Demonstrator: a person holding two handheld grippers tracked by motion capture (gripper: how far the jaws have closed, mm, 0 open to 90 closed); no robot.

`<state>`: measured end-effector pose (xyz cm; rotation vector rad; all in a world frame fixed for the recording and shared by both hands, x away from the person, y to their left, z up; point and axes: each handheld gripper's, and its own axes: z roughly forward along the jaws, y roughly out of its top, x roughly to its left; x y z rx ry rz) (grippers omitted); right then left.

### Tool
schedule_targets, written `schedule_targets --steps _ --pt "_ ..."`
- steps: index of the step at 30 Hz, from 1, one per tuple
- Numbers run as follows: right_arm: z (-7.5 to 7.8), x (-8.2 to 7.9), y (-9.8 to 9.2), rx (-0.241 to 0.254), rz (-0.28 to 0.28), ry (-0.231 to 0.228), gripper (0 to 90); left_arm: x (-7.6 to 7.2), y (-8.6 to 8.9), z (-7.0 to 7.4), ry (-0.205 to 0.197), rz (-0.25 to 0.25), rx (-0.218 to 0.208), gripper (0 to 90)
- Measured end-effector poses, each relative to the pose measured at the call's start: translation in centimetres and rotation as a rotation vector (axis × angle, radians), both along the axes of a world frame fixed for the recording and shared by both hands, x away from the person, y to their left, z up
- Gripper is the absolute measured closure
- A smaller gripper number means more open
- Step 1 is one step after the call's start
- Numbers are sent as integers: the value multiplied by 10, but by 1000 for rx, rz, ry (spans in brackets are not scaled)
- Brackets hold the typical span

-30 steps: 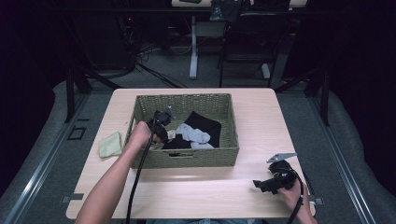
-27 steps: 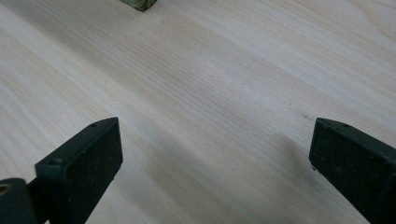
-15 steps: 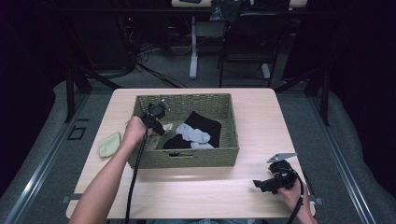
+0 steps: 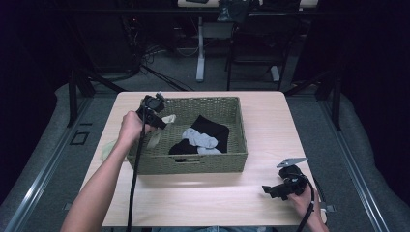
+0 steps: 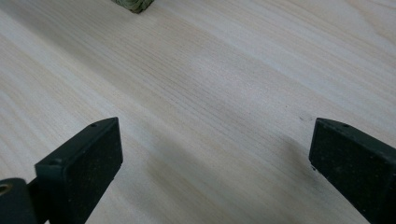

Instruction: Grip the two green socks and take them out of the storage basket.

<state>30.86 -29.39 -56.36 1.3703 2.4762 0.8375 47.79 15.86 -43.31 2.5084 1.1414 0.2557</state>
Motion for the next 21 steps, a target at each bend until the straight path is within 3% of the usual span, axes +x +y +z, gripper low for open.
schedule_targets --steps 12,14,21 --pt "1 -1 0 7 1 -8 20 -1 1 21 -46 9 -41 847" --pt "1 -1 1 4 2 -11 20 -1 3 31 -60 12 -65 847" --pt "1 0 1 1 6 -6 20 -3 6 51 -83 20 -64 847"
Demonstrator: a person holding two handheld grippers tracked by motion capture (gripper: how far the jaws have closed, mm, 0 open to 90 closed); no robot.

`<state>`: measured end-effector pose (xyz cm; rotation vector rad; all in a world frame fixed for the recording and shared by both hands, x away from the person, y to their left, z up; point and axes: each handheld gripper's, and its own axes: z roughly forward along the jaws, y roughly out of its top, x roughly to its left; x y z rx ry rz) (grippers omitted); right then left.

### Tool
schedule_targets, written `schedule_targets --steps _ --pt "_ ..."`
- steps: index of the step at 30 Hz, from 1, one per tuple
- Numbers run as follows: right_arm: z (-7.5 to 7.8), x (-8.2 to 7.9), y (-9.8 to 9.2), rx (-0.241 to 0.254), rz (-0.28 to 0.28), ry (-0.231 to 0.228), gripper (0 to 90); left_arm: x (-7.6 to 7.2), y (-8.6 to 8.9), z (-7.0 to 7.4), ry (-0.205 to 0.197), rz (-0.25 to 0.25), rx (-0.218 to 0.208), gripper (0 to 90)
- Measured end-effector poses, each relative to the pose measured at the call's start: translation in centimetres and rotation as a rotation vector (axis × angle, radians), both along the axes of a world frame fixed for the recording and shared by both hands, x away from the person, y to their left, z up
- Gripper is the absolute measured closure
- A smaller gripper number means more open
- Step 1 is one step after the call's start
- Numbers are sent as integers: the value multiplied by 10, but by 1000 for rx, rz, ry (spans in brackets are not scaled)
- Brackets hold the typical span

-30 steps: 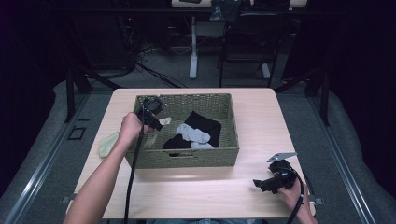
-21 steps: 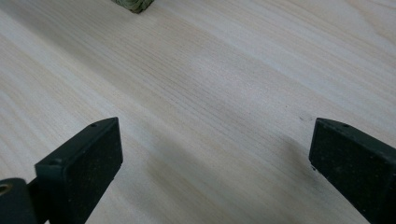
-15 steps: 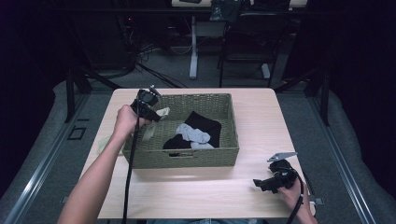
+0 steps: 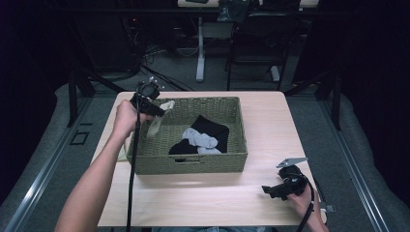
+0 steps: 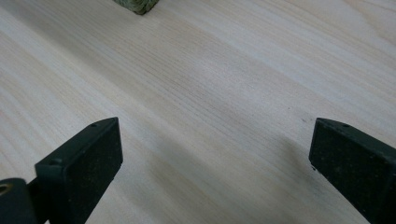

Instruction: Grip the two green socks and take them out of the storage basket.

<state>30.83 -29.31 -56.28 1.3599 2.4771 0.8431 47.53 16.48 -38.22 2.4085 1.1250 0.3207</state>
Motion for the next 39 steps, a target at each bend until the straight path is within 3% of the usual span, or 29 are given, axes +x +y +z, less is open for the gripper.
schedule_targets --steps 3,9,20,26,39 --pt "0 -1 0 1 -6 -3 20 1 4 11 -15 15 -1 847" --pt "0 0 -1 1 -9 0 20 -1 13 20 -27 32 -11 847" --pt "0 0 0 -5 -16 -4 20 -11 51 30 -49 93 -46 847" --pt "0 0 -1 7 -12 3 20 -15 65 30 -50 110 -48 846" --pt "0 0 -1 2 -15 1 20 -27 109 21 -47 200 -63 846"
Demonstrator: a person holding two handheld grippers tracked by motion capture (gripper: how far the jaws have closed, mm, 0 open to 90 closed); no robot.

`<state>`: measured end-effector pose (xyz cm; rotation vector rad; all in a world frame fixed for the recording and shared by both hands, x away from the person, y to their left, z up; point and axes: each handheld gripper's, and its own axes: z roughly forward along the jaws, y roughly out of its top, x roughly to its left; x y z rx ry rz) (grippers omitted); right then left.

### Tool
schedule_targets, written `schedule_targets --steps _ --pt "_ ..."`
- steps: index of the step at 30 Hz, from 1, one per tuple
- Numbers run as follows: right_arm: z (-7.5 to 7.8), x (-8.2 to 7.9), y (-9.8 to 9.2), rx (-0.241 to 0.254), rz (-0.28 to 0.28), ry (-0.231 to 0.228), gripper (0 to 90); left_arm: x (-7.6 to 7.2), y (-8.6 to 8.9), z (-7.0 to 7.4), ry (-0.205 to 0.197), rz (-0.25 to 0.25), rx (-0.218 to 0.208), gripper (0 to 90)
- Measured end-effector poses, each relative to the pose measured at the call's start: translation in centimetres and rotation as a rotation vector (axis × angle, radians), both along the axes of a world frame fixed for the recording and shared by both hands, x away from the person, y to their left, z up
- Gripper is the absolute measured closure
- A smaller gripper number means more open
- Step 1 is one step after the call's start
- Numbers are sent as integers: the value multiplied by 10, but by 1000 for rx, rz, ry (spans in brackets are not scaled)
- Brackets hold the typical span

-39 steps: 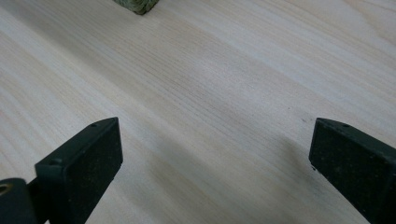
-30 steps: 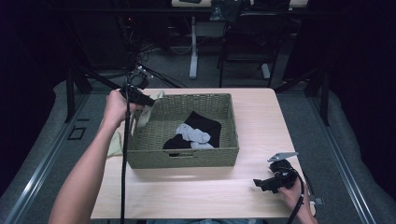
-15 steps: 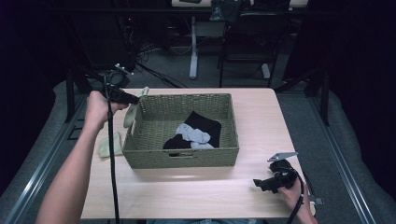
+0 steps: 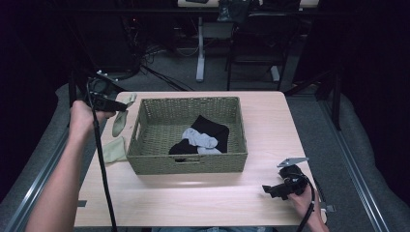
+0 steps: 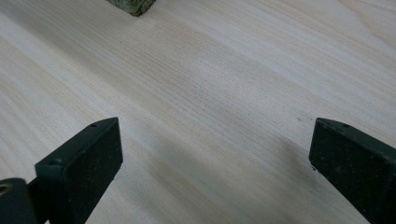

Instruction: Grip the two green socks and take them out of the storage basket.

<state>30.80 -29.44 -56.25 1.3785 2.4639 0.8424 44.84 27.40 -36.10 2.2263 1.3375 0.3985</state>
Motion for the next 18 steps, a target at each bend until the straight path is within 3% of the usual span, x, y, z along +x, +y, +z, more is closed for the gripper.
schedule_targets --steps 7,18 --pt "1 -1 1 0 4 1 20 -7 27 -21 25 74 10 846" --pt "1 -1 0 3 3 0 20 -9 42 -51 47 132 15 845"
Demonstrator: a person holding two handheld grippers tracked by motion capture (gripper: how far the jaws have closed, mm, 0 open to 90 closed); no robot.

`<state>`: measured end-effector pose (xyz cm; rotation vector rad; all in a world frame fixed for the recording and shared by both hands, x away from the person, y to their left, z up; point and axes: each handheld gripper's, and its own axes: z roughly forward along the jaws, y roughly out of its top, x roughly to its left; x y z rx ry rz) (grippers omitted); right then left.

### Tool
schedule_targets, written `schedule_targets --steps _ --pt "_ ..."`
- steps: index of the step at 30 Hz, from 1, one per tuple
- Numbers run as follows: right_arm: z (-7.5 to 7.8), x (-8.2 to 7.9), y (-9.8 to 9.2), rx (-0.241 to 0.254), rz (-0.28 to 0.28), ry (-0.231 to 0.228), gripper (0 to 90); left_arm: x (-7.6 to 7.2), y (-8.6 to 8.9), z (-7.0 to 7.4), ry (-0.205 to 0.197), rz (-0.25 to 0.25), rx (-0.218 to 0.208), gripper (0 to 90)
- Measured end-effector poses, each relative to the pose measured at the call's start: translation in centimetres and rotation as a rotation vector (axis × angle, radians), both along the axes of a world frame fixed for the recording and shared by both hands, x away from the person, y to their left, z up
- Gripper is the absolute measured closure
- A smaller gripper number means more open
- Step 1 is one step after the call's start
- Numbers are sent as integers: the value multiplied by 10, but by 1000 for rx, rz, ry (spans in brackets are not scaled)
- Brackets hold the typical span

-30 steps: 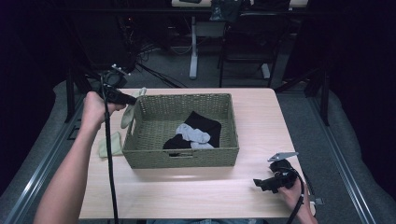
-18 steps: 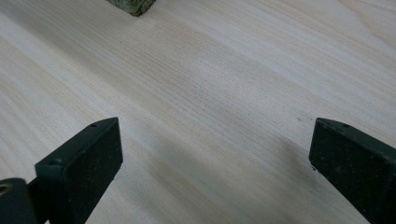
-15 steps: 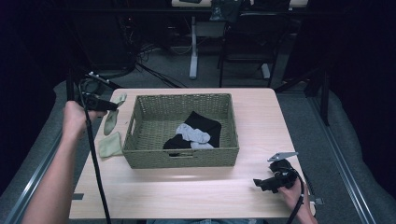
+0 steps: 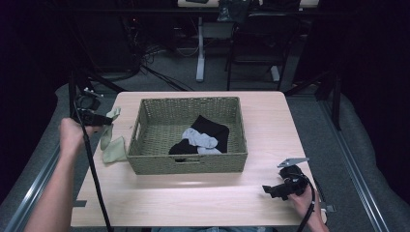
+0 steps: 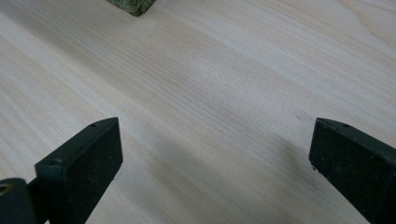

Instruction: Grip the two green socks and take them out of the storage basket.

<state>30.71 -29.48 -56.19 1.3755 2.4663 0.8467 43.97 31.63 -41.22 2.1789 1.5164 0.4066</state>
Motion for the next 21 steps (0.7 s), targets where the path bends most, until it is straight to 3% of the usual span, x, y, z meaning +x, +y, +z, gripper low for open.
schedule_targets --steps 12,14,19,21 --pt "-1 0 0 0 -9 5 20 7 -1 -48 75 15 -18 845" --pt "-1 0 -1 -5 -6 3 20 7 1 -59 100 36 -21 844" --pt "-1 0 0 -9 -7 5 20 8 3 -72 118 58 -29 840" --pt "-2 0 1 -8 -12 4 20 10 5 -81 131 76 -55 840"
